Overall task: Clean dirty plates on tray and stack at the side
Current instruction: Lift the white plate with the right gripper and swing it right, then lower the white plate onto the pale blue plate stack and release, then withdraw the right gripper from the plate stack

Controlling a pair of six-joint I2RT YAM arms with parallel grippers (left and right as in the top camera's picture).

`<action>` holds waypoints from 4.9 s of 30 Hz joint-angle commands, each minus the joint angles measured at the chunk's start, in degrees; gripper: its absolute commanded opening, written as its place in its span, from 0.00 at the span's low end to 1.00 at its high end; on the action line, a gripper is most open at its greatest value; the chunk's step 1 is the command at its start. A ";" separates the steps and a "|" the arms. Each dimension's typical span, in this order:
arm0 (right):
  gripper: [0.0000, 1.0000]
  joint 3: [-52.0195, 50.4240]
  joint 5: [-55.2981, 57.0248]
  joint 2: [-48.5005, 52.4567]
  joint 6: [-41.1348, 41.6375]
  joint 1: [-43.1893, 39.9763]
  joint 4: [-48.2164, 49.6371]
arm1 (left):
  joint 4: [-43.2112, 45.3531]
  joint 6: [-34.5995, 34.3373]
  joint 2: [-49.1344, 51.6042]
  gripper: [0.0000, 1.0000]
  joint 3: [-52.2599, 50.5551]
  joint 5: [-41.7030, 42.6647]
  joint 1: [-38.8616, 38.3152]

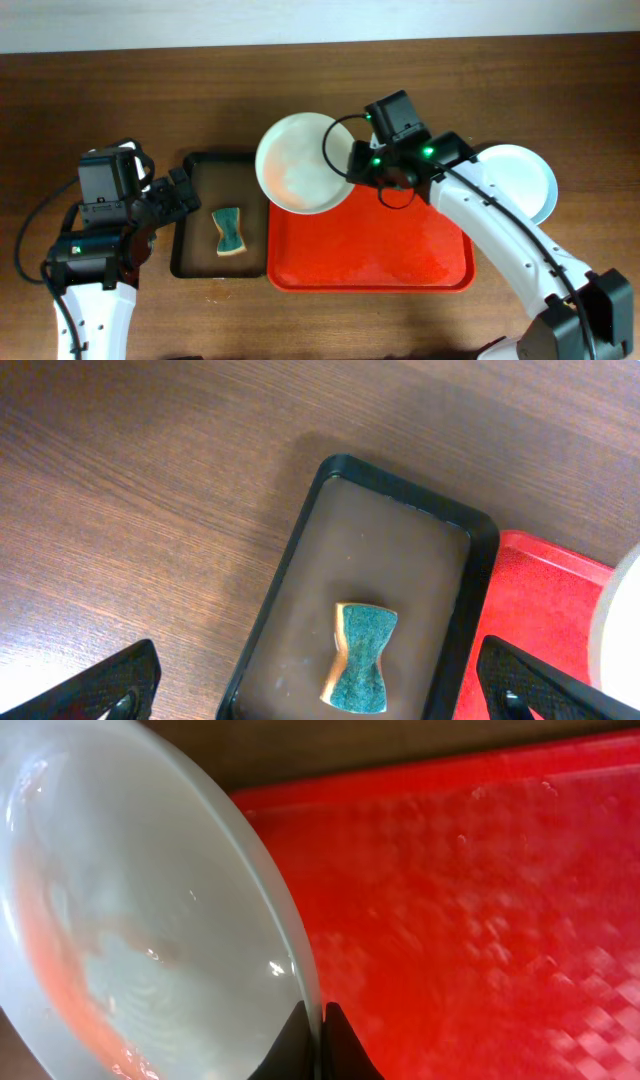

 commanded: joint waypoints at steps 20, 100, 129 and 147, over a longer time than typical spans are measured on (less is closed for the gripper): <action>0.04 21.51 39.98 12.70 -18.51 22.18 9.53 | 0.09 -0.37 -0.28 0.99 0.70 -0.44 0.20; 0.05 0.70 14.40 9.94 -4.42 -58.23 -27.50 | 0.07 -0.37 -0.28 0.99 0.70 -0.44 0.20; 0.75 -4.17 -1.55 10.01 -19.54 -58.21 -20.61 | 0.09 -0.37 -0.28 0.99 0.70 -0.44 0.20; 0.09 -7.19 16.98 10.03 14.78 -58.21 -32.92 | 0.09 -0.37 -0.28 0.99 0.70 -0.44 0.20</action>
